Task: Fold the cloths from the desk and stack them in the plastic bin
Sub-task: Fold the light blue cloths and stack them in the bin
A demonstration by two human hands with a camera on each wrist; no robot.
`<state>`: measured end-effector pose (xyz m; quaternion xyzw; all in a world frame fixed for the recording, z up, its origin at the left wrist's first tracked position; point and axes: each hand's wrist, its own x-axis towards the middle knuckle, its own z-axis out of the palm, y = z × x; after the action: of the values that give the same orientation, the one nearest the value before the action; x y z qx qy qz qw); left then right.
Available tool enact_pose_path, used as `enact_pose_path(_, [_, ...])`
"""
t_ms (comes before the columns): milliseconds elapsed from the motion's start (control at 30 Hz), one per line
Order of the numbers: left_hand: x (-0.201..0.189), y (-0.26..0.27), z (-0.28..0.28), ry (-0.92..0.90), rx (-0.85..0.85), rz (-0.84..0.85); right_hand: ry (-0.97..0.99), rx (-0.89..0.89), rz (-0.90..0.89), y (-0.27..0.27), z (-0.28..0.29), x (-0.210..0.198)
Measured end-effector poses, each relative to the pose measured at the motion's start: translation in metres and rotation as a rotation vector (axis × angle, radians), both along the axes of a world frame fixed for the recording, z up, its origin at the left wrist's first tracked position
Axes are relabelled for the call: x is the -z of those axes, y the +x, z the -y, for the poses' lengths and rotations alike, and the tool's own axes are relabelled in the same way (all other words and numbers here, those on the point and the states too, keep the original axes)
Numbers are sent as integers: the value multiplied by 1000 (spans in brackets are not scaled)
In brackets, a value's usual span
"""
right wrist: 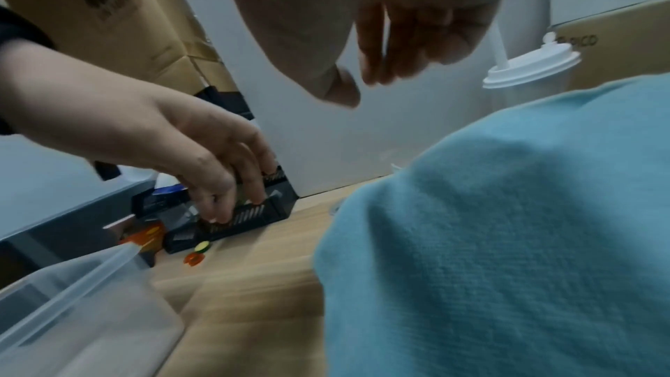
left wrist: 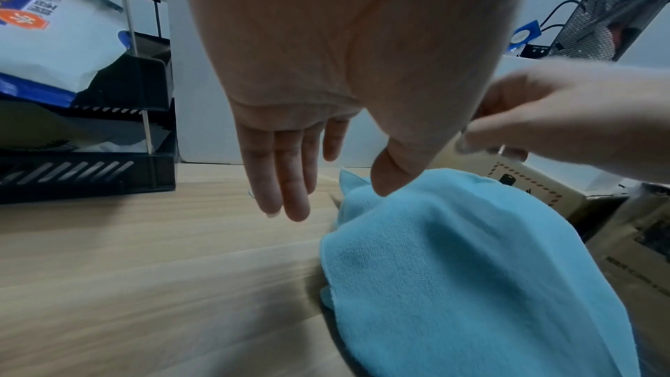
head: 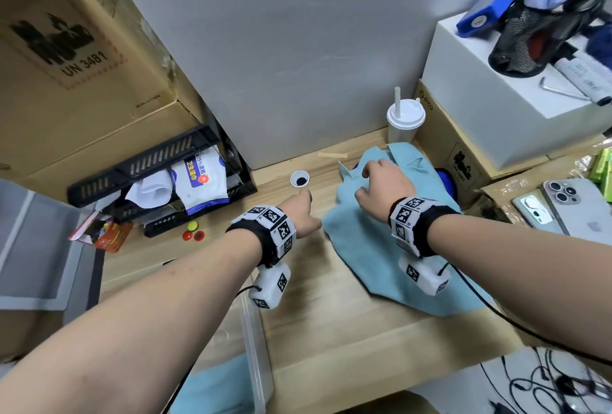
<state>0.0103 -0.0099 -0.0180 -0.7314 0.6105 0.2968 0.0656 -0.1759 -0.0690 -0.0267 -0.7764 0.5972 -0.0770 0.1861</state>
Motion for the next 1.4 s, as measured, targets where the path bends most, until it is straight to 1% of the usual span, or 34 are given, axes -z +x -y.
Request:
enact_pose_path(67, [-1,1,0,7,0,-8,78,-52,-303,-10,6,6])
enact_pose_path(100, [-1,2,-1,11,2,-4,91,-91,-418,-15,8,11])
enact_pose_path(133, [1,3,-3,18,6,4,76,-123,-485,-18,8,16])
enact_pose_path(200, [4,6,-6,39,9,25,34,-146,-516,-23,10,23])
enact_pose_path(267, [7,9,-8,58,8,40,-3,-150,-476,-20,9,26])
enact_pose_path(400, [10,12,-9,57,-1,28,-83,-145,-295,-6,6,27])
enact_pose_path(467, [9,11,-6,51,-3,21,-45,-124,-243,-3,8,28])
enact_pose_path(533, [10,12,-4,46,-3,16,59,-106,-214,-4,14,30])
enact_pose_path(600, [11,13,-4,52,6,20,126,-97,-214,-8,22,33])
enact_pose_path(700, [17,17,-5,88,12,34,154,-106,-221,-10,37,41])
enact_pose_path(867, [32,23,-8,153,12,59,239,-134,-376,0,53,48])
enact_pose_path(933, [36,22,-7,154,19,69,186,-136,-401,2,53,49])
enact_pose_path(1000, [37,21,-5,153,19,63,76,-156,-380,4,52,50])
enact_pose_path(1067, [35,19,-2,148,12,42,-10,-177,-342,4,50,47])
enact_pose_path(1167, [29,20,5,101,-9,18,-77,-226,-236,6,48,36])
enact_pose_path(1300, [12,18,13,-24,-13,-33,-99,-299,-44,10,42,15])
enact_pose_path(1400, [-9,18,18,-126,23,-146,-90,-371,10,11,39,-11])
